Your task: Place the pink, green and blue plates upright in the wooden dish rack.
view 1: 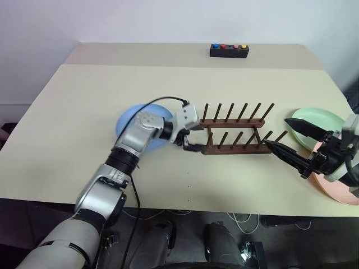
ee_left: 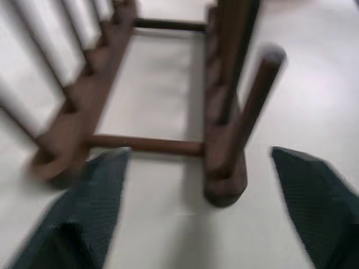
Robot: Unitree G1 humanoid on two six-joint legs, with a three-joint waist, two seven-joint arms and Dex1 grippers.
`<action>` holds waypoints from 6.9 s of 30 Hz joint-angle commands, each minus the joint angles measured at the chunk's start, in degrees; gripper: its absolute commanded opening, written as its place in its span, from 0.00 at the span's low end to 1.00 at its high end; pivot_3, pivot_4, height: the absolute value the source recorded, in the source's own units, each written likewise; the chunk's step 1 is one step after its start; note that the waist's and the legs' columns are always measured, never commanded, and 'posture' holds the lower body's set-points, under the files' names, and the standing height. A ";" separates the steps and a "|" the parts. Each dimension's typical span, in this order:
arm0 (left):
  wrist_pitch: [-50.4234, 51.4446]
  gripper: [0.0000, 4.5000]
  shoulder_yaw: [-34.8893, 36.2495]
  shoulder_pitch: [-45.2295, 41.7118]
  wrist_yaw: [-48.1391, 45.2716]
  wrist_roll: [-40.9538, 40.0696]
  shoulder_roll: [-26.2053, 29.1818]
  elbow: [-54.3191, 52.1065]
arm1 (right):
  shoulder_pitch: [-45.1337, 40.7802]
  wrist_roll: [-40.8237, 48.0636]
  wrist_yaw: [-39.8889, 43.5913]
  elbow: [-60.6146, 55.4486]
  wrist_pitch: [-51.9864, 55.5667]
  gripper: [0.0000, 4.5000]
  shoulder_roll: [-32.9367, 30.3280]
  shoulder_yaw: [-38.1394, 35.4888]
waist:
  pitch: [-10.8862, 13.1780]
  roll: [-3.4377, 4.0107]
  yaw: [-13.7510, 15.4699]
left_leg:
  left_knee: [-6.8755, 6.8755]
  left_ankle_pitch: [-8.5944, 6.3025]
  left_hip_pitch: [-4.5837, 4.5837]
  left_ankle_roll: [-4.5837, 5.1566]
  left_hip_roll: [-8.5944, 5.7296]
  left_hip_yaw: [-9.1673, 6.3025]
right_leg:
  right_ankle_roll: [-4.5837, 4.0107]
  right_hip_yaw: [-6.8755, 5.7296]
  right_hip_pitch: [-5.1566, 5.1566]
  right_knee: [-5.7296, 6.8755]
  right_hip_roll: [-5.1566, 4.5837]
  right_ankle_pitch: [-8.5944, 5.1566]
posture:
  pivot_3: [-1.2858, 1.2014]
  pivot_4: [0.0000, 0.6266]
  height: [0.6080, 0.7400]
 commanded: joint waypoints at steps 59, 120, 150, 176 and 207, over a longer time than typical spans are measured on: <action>-16.16 0.00 -5.61 -5.92 32.39 17.14 -13.87 22.72 | -39.78 -66.00 -4.24 67.58 -53.02 0.00 2.87 42.69 | -0.01 0.02 -0.45 | -0.05 0.05 0.35 -0.09 -0.03 0.21 | 0.04 0.21 0.13 0.17 0.12 0.02 | 0.52 0.24 1.00; 4.13 1.00 9.08 10.47 -9.40 -22.11 11.70 -23.38 | 13.54 -35.43 -2.41 11.72 2.52 0.01 -5.36 0.12 | -0.02 -0.01 -0.01 | -0.17 -0.11 0.49 0.10 0.11 0.65 | 0.02 0.87 0.18 -0.10 0.08 -0.01 | 0.52 0.24 1.00; 12.23 1.00 19.52 7.91 -1.86 -32.09 11.69 -22.46 | -48.21 8.72 2.22 43.35 10.24 0.01 3.85 2.55 | 0.03 -0.05 -0.29 | -0.19 -0.24 0.14 0.36 0.06 0.64 | 0.35 0.82 0.09 -0.68 0.06 0.24 | 0.52 0.24 1.00; 13.92 1.00 18.78 10.77 1.13 -33.52 13.67 -27.25 | -48.93 -0.60 8.98 56.11 12.21 0.01 2.46 6.96 | 0.05 0.06 -0.25 | -0.18 -0.25 0.14 0.35 0.07 0.64 | 0.28 0.86 0.03 -0.62 0.10 0.30 | 0.52 0.24 1.00; 12.10 1.00 15.91 13.21 -0.29 -33.01 13.68 -29.98 | -18.04 -29.81 10.74 33.33 -7.35 0.99 -16.51 13.90 | 0.03 0.21 0.24 | -0.13 -0.25 0.13 0.34 0.07 0.81 | 0.31 0.98 -0.03 -0.63 0.26 0.32 | 0.52 0.24 1.00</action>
